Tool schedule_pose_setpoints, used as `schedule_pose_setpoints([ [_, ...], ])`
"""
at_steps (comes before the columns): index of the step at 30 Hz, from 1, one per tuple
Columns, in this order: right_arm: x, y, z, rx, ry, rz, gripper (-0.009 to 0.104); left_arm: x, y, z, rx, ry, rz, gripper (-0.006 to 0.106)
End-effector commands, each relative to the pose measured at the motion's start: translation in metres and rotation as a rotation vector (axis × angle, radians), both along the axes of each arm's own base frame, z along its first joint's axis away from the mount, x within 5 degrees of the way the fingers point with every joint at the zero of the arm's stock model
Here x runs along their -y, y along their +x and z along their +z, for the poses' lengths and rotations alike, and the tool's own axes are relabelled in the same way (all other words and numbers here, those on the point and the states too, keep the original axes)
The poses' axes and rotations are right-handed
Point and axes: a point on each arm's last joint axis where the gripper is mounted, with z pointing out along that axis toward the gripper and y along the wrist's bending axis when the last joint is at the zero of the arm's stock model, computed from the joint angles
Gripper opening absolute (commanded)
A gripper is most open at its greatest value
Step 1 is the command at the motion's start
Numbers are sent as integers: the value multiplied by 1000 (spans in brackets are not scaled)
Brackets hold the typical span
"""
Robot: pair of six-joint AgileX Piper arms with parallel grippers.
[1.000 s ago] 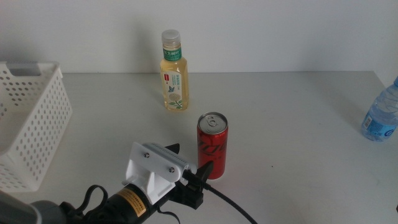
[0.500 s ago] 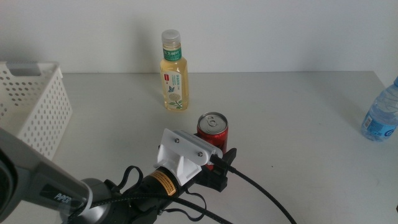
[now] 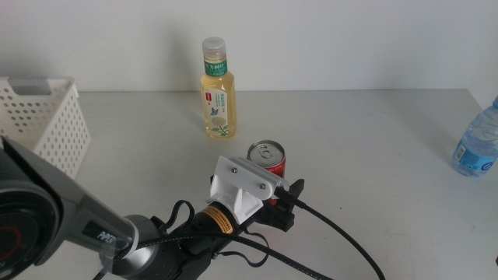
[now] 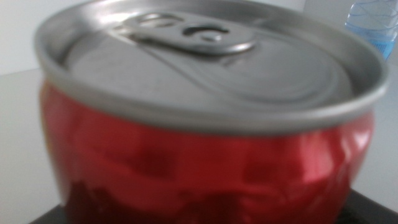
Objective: Use arms to grab the bottles and put them into the dustbin to the left of the table.
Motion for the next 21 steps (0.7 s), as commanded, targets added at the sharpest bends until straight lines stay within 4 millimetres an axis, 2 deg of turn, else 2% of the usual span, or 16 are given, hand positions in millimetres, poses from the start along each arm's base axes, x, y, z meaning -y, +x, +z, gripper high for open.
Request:
schedule_pose_setpoints([
  [1,0,1,10,80,-7,-6,94,3,3,28,116,-114,2,85],
  [4,0,1,10,80,-7,-6,94,3,3,27,109,-108,-2,71],
  [9,0,1,10,80,-7,-6,94,4,3,27,107,-106,-10,39],
  [10,0,1,10,80,-7,-6,94,2,1,32,91,-93,-10,8],
  [15,0,1,10,80,-7,-6,94,-2,-3,61,24,-40,-2,7],
  [21,0,1,10,80,-7,-6,94,-20,-13,105,-66,-28,76,7],
])
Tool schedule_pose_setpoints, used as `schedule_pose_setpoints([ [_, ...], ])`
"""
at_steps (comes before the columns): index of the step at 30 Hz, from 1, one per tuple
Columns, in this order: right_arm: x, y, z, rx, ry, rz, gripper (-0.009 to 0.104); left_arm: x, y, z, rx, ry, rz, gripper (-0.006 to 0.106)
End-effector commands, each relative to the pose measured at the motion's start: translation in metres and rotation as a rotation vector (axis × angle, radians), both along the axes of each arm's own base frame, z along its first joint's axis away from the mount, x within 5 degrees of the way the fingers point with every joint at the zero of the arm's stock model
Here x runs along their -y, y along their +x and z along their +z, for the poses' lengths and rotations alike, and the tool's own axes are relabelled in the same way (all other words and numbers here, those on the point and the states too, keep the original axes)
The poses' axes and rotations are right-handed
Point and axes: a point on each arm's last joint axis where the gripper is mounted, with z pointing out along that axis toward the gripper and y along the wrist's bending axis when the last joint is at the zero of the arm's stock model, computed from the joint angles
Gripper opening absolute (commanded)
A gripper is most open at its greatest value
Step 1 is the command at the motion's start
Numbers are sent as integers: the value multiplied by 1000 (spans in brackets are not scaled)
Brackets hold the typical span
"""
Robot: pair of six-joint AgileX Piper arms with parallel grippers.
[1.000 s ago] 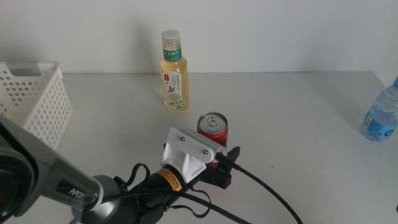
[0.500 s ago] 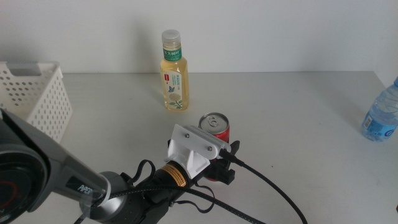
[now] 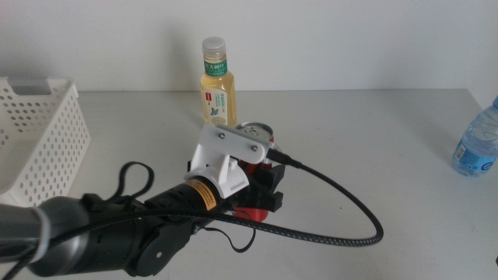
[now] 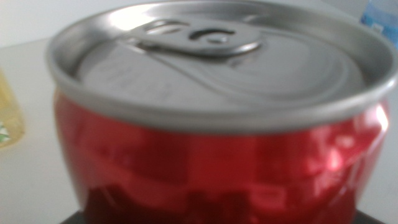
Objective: Use arms to grab the bottles and put them into the dustbin to the left of the table.
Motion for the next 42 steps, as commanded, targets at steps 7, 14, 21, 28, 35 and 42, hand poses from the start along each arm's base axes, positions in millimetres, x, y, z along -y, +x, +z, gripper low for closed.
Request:
schedule_pose_setpoints([
  [7,0,1,10,80,-7,-6,94,-25,-5,95,-66,16,53,7],
  [14,0,1,10,80,-7,-6,94,-55,9,147,-330,164,48,7],
  [21,0,1,10,80,-7,-6,94,-102,27,172,-447,154,234,7],
  [28,0,1,10,80,-7,-6,94,-167,40,199,-490,241,412,7],
  [35,0,1,10,80,-7,-6,94,-243,62,209,-611,352,529,7],
  [42,0,1,10,80,-7,-6,94,-308,89,196,-738,364,619,7],
])
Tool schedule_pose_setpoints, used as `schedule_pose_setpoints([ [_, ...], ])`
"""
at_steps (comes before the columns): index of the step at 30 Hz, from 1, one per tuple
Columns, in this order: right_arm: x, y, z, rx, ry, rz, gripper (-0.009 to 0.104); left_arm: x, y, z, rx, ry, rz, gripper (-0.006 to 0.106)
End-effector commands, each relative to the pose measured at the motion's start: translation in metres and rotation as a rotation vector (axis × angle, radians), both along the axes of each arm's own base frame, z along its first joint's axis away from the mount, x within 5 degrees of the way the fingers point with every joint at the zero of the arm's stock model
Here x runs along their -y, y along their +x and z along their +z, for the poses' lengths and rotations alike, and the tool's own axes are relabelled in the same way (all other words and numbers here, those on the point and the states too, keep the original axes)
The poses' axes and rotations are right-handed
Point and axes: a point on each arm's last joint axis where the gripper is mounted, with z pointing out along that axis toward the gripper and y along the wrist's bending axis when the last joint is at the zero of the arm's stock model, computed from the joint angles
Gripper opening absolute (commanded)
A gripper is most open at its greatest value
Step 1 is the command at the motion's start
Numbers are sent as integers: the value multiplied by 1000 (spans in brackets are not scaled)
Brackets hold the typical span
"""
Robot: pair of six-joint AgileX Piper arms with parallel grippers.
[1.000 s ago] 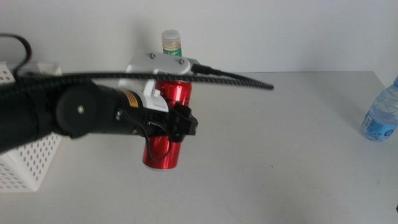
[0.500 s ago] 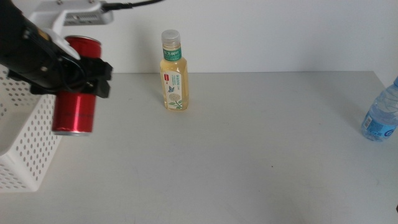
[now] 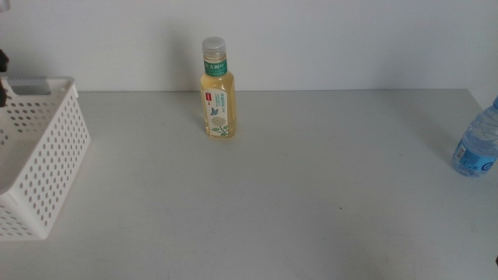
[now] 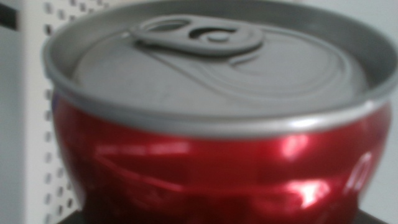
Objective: Use arms to grab the bottles and put them into the dustbin to the left of the table.
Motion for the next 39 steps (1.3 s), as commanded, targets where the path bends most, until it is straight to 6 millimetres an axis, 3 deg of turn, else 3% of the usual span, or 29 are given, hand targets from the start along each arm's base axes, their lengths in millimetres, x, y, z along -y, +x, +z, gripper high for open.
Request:
schedule_pose_setpoints([
  [1,0,1,10,80,-7,-6,94,-13,0,18,64,16,28,7],
  [12,0,1,10,79,-7,-6,94,-43,43,-60,-73,64,16,7],
  [22,0,1,10,79,-7,-6,94,-45,66,-99,-72,42,-22,12],
  [26,0,1,10,79,-7,-6,94,-45,69,-107,-88,43,-70,27],
  [34,0,1,10,79,-7,-6,94,-42,71,-112,-91,-6,-64,77],
  [37,0,1,10,79,-7,-6,94,-42,69,-111,-103,2,-72,91],
  [39,0,1,10,79,-7,-6,94,-42,68,-110,-110,5,-82,94],
])
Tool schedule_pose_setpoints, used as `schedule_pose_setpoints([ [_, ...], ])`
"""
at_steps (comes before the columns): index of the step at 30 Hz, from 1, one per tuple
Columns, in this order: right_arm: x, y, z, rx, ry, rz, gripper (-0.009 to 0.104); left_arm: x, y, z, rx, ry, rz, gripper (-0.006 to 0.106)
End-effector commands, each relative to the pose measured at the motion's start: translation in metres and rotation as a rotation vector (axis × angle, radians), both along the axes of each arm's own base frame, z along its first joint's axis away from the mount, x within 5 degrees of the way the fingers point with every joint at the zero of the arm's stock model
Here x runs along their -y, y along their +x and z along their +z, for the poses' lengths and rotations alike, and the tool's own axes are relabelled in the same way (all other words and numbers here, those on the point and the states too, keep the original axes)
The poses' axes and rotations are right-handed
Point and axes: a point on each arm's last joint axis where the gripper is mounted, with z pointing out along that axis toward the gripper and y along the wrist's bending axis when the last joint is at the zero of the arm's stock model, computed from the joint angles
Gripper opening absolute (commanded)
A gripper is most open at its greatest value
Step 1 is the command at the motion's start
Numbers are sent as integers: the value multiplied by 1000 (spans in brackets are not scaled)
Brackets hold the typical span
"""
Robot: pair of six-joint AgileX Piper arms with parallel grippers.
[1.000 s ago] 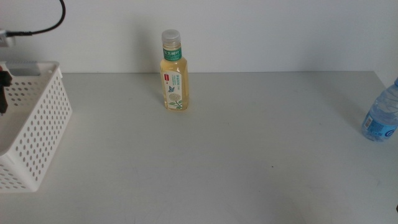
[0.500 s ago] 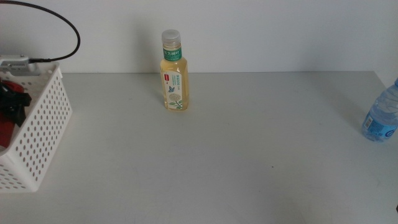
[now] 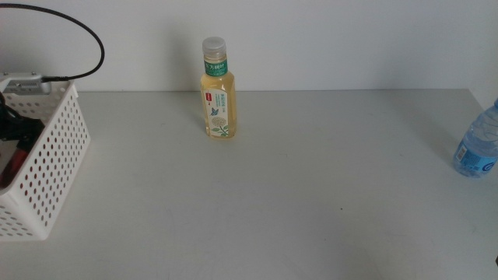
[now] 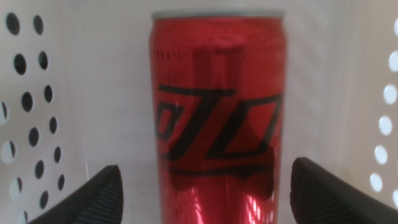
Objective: Use arms to grab the bottles and put them into the dustbin to the left of the table.
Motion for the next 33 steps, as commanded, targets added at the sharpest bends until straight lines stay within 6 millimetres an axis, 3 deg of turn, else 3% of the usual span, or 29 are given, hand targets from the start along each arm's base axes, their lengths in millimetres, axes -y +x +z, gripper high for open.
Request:
schedule_pose_setpoints([
  [1,0,1,10,79,-7,-6,94,4,-4,42,97,23,-16,94],
  [6,0,1,10,79,-7,-6,94,11,-14,73,151,-7,-13,94],
  [11,0,1,10,79,-7,-6,94,30,-35,132,308,-10,-11,94],
  [15,0,1,10,78,-7,-6,94,60,-58,176,426,7,-71,94],
  [21,0,1,10,78,-7,-6,94,119,-105,212,605,-13,-181,94],
  [28,0,1,10,78,-7,-6,94,177,-164,217,851,-56,-325,88],
  [33,0,1,10,77,-7,-6,94,193,-198,204,946,-106,-362,81],
])
